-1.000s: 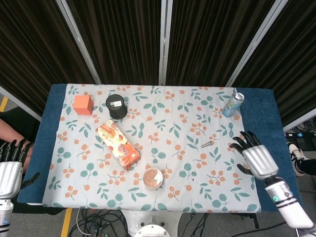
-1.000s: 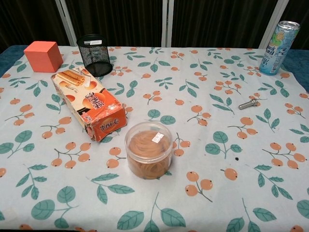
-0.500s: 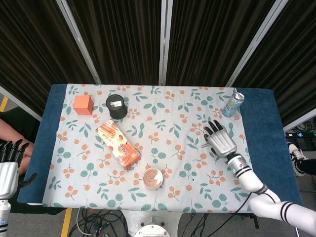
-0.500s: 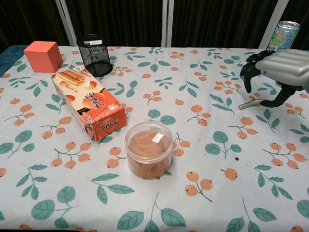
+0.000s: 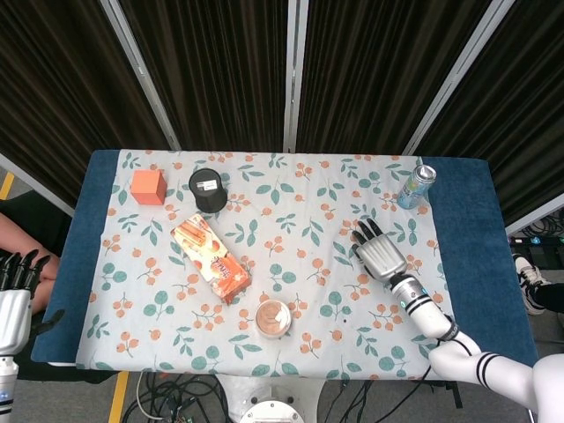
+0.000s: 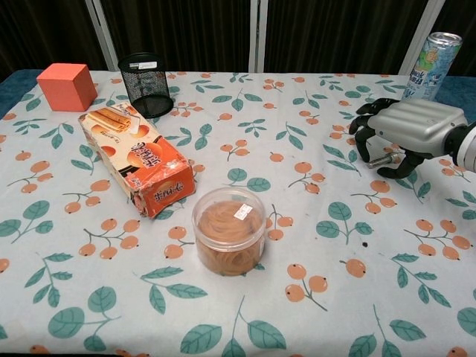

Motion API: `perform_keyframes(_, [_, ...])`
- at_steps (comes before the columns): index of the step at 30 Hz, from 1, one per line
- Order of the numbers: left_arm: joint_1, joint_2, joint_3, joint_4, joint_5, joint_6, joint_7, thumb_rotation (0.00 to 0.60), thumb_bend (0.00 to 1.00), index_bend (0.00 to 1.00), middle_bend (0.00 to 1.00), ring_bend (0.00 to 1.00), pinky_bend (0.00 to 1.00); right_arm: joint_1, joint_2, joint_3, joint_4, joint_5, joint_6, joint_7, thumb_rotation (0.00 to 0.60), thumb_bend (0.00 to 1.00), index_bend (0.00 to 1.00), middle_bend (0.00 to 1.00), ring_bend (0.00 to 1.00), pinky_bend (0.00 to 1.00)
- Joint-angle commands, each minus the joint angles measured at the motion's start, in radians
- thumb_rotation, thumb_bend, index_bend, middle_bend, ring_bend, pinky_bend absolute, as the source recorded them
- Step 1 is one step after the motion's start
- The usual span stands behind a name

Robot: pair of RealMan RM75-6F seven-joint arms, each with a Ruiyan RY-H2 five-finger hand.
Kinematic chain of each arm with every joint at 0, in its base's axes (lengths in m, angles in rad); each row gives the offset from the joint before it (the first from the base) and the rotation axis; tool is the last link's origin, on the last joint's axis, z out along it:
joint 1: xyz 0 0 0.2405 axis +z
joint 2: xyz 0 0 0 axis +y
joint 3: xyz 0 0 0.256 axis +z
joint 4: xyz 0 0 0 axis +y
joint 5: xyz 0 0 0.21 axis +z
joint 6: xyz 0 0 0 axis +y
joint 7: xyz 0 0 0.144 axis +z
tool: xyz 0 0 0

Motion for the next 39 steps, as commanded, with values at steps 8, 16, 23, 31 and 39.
perform_keyframes(8, [0.003, -0.004, 0.001, 0.013, -0.001, 0.000, -0.014, 0.600, 0.14, 0.13, 0.06, 0.00, 0.00, -0.002, -0.009, -0.004, 0.005, -0.002, 0.030, 0.031, 0.600, 0.36, 0.59, 0.19, 0.00, 0.00])
perform_keyframes(16, [-0.002, -0.004, 0.000, 0.017, -0.002, -0.010, -0.014, 0.600, 0.14, 0.13, 0.06, 0.00, 0.00, -0.043, 0.085, 0.044, -0.154, 0.071, 0.030, 0.290, 0.600, 0.36, 0.60, 0.20, 0.00, 0.00])
perform_keyframes(23, [-0.003, -0.004, 0.000, 0.013, -0.003, -0.012, -0.007, 0.600, 0.14, 0.13, 0.06, 0.00, 0.00, -0.040, 0.148, 0.072, -0.216, 0.130, -0.085, 0.545, 0.600, 0.36, 0.61, 0.20, 0.00, 0.00])
perform_keyframes(31, [0.001, -0.002, 0.002, 0.007, -0.010, -0.013, -0.005, 0.600, 0.14, 0.13, 0.06, 0.00, 0.00, -0.008, 0.143, 0.090, -0.185, 0.156, -0.183, 0.683, 0.600, 0.36, 0.61, 0.20, 0.00, 0.00])
perform_keyframes(39, [0.002, -0.002, 0.002, 0.010, -0.011, -0.012, -0.008, 0.600, 0.14, 0.13, 0.06, 0.00, 0.00, -0.002, 0.144, 0.085, -0.160, 0.142, -0.199, 0.734, 0.600, 0.36, 0.54, 0.20, 0.00, 0.00])
